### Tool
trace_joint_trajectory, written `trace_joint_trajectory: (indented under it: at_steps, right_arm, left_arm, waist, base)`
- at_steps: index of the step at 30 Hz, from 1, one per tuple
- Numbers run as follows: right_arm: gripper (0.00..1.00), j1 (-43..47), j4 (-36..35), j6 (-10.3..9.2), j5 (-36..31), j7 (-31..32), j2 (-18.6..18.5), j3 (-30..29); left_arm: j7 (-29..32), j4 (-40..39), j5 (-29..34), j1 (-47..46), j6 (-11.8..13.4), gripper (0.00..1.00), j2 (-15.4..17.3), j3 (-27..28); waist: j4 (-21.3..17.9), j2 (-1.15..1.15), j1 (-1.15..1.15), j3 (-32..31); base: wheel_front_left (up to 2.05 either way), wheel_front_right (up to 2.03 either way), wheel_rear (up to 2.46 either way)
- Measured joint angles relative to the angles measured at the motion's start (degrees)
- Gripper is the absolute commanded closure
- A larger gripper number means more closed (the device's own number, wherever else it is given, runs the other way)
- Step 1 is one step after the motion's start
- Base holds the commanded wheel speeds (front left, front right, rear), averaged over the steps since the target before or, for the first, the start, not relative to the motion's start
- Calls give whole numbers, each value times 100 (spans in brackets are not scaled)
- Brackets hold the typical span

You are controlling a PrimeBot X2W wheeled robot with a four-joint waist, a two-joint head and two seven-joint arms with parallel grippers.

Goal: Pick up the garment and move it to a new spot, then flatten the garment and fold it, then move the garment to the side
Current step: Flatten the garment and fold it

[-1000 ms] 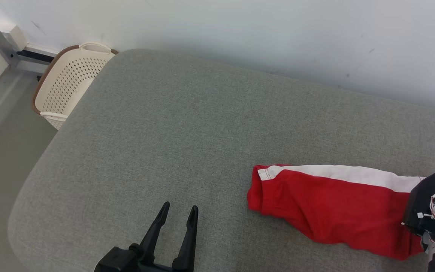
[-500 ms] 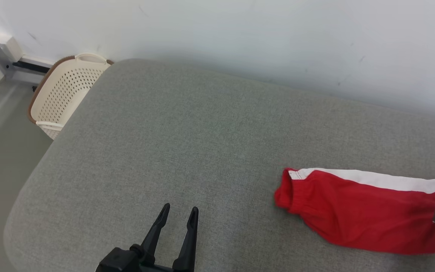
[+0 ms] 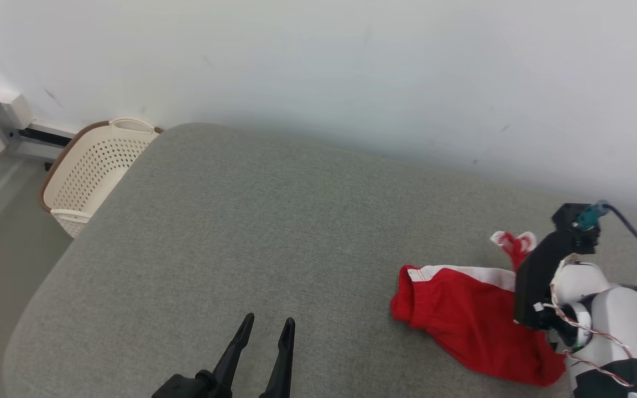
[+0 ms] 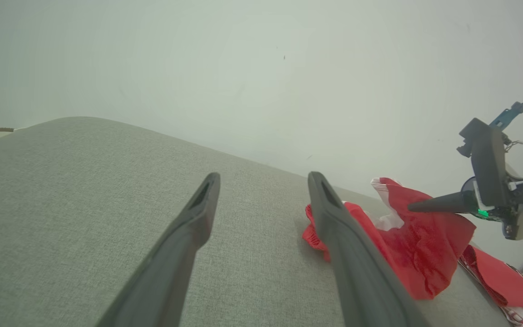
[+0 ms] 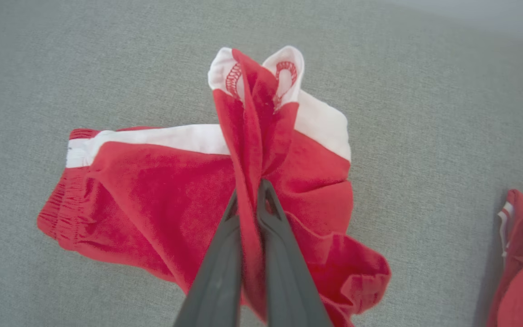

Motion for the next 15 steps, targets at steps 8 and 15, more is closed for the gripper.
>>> trace_joint_trajectory:
  at_steps: [8,15]
  right_arm:
    - [100,-338,894,0,378,-381,111,220]
    - [100,-744,1869,0,923,-853,126,581]
  left_arm:
    - [3,5,-20,34,3,0,16,-37]
    - [11,16,-34,39,1,0,5,-99]
  waist:
    - [266,0,0,-64]
    - [510,0,0,-38]
  base:
    - [0,0,0]
    - [0,0,0]
